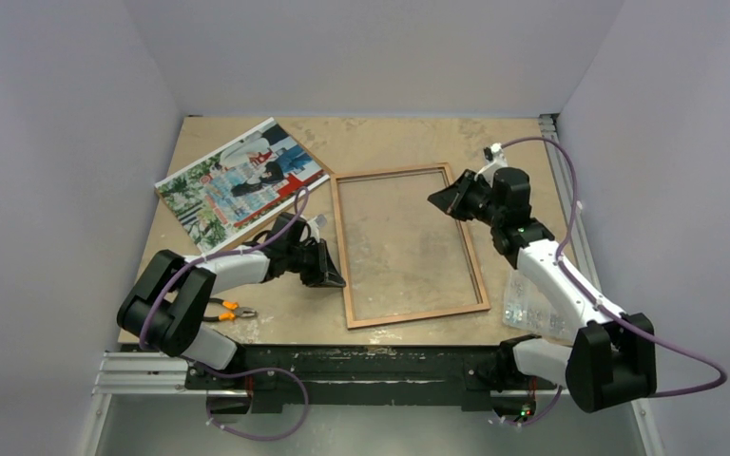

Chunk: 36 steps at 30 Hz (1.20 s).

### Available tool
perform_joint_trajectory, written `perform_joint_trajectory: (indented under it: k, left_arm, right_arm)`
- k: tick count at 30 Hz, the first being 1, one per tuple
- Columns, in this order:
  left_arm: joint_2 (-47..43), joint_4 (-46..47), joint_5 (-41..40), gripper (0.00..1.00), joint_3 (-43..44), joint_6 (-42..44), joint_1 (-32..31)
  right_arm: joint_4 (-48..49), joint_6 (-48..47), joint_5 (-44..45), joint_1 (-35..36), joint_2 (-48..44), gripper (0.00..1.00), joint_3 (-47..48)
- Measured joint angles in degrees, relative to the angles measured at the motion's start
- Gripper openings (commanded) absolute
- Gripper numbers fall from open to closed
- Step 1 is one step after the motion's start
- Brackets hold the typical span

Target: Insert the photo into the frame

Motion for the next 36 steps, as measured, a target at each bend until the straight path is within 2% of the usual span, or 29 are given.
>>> perform_joint_trajectory:
  k: [7, 16, 24, 28, 36]
  left_arm:
    - [-0.2, -0.9, -0.8, 0.0, 0.3, 0.3, -0.3]
    - [-0.3, -1.4, -0.9, 0.0, 0.6, 0.3, -0.4]
    - [-0.3, -1.8, -1.0, 0.0, 0.7, 0.3, -0.4]
    - [-0.3, -1.9, -1.0, 0.0, 0.8, 0.3, -0.4]
    - [-0.2, -2.1, -1.0, 0.0, 0.9, 0.4, -0.4]
  right_arm:
    - [0.6, -1.8, -1.8, 0.0, 1.6, 0.0, 0.3]
    - [4.7, 3.1, -4.1, -0.1, 3.9, 0.0, -1.0]
    - [4.4, 2.1, -3.1, -0.4, 5.1, 0.0, -1.5]
    - [3.6, 0.5, -2.3, -0.4, 5.1, 0.09, -1.5]
    - [0.9, -3.0, -2.4, -0.4, 8.7, 0.35, -1.4]
